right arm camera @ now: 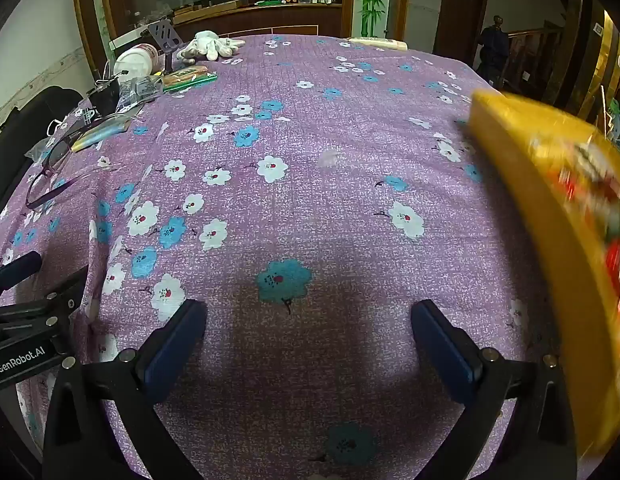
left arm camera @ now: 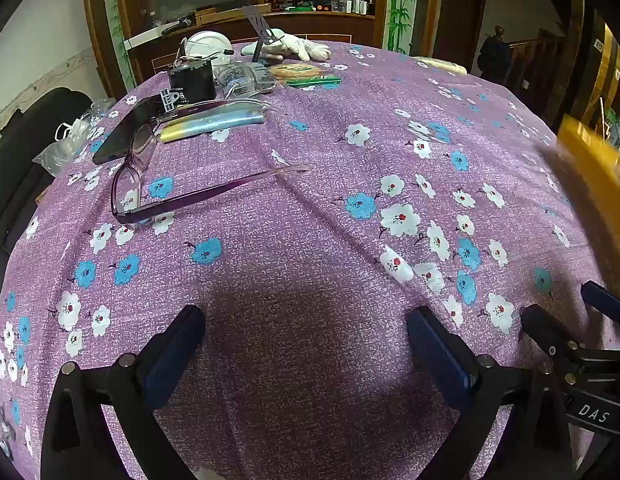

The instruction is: Organize snacks

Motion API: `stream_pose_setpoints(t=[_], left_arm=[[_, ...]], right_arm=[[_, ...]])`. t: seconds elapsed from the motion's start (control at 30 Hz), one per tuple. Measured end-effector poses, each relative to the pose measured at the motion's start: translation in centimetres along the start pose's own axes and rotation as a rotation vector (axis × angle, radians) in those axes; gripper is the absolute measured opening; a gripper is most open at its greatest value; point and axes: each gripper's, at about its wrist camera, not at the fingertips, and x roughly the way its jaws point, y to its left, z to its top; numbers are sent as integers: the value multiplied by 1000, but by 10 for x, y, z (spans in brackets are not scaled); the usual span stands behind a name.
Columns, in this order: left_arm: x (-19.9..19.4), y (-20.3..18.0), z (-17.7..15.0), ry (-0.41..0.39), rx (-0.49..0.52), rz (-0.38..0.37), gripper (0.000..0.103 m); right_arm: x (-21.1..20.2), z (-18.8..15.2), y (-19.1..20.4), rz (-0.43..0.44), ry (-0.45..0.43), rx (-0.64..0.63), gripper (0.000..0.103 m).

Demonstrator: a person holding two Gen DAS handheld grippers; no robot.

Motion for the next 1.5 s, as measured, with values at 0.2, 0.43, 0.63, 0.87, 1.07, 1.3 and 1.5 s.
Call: stream_pose_setpoints(t=[0.2, 0.43, 0.63, 0.87, 1.07, 1.3, 1.5], left_arm=[[0, 0, 0, 1, 0, 1, 103], [0, 0, 0, 1, 0, 1, 103], [0, 0, 0, 1, 0, 1, 103], [0, 0, 0, 1, 0, 1, 103], [0, 0, 0, 1, 0, 1, 103], [0, 0, 0, 1, 0, 1, 103], [0, 0, 0, 1, 0, 1, 103]], right_arm=[[0, 0, 0, 2, 3, 1, 103], [0, 0, 0, 2, 4, 1, 103], [0, 0, 0, 2, 3, 2, 103], [1, -2, 2, 2, 3, 2, 103], [0, -3, 2, 2, 3, 2, 103], [0, -2, 1, 2, 4, 1, 103], [-1, -2, 1, 2, 4, 1, 103]])
